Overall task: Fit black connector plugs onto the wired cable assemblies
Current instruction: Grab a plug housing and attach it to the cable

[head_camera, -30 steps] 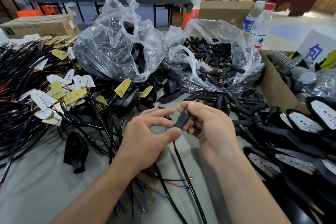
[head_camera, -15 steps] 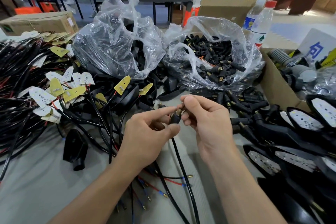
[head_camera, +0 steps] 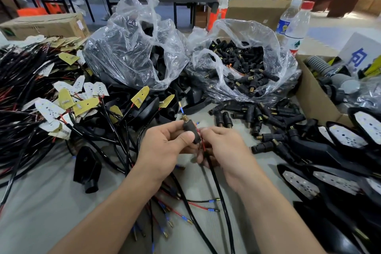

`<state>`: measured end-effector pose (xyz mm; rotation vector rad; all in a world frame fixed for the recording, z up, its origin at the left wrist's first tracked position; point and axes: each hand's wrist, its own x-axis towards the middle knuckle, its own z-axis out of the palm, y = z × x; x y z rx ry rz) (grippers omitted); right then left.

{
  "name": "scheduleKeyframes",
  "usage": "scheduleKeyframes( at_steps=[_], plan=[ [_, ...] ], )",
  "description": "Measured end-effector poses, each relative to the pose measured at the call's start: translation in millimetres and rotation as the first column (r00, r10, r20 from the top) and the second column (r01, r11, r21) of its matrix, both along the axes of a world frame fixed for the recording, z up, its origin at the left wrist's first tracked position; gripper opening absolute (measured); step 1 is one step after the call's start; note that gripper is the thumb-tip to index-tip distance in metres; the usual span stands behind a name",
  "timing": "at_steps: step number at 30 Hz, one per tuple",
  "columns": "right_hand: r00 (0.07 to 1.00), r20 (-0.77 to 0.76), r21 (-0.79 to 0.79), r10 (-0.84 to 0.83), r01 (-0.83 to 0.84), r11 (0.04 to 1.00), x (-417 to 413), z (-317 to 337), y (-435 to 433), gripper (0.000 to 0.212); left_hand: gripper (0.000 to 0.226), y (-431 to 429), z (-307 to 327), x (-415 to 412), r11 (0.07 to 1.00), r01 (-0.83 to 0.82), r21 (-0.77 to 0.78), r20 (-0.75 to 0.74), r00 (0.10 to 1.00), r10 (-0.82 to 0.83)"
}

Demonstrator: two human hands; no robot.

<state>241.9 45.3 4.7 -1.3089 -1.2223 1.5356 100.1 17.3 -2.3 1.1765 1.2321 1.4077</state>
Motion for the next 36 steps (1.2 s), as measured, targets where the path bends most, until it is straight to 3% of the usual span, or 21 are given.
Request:
scheduleKeyframes(
  at_steps=[3,6,10,13,21,25,28,31,36],
  plan=[
    [0.989,-0.139,-0.06,-0.044,0.036,0.998,1,2,2,0.021,0.034,1,-1,-1,1.0,-0.015,-0.016,0.049,0.999,0.016],
    [0.98,-0.175,-0.041,-0.09,0.084,0.996,5,1,4,0.021,0.026,1,-2,0,0.998,-0.047,-0.051,0.101,0.994,0.052],
    [0.972,-0.222,-0.031,-0.074,0.069,0.997,6,1,3,0.008,0.034,1,0,1,0.997,-0.015,-0.073,0.121,0.992,0.024],
    [0.99,-0.141,0.022,-0.019,0.022,1.0,7,3,1,0.013,0.044,-1,3,1,0.997,-0.007,-0.076,0.144,0.989,0.017],
    [0.999,-0.039,0.128,0.033,-0.028,0.991,6,4,-2,0.016,0.018,-1,3,-1,0.991,-0.126,-0.052,0.092,0.987,0.13],
    [0.999,0.011,0.176,0.036,-0.038,0.984,4,5,-5,0.021,0.03,-2,7,-4,0.984,-0.166,-0.059,0.092,0.981,0.171],
    [0.996,-0.089,0.131,-0.026,0.038,0.991,1,6,-5,0.037,0.037,-3,8,-5,0.987,-0.148,-0.06,0.154,0.976,0.156],
    [0.939,-0.326,-0.022,-0.112,0.111,0.994,2,6,-1,0.049,0.04,-1,8,-6,0.983,-0.167,-0.073,0.208,0.962,0.179],
    [0.881,-0.467,-0.089,-0.077,0.039,0.995,11,13,2,0.029,0.042,1,7,-10,0.97,-0.222,-0.1,0.211,0.948,0.239]
  ],
)
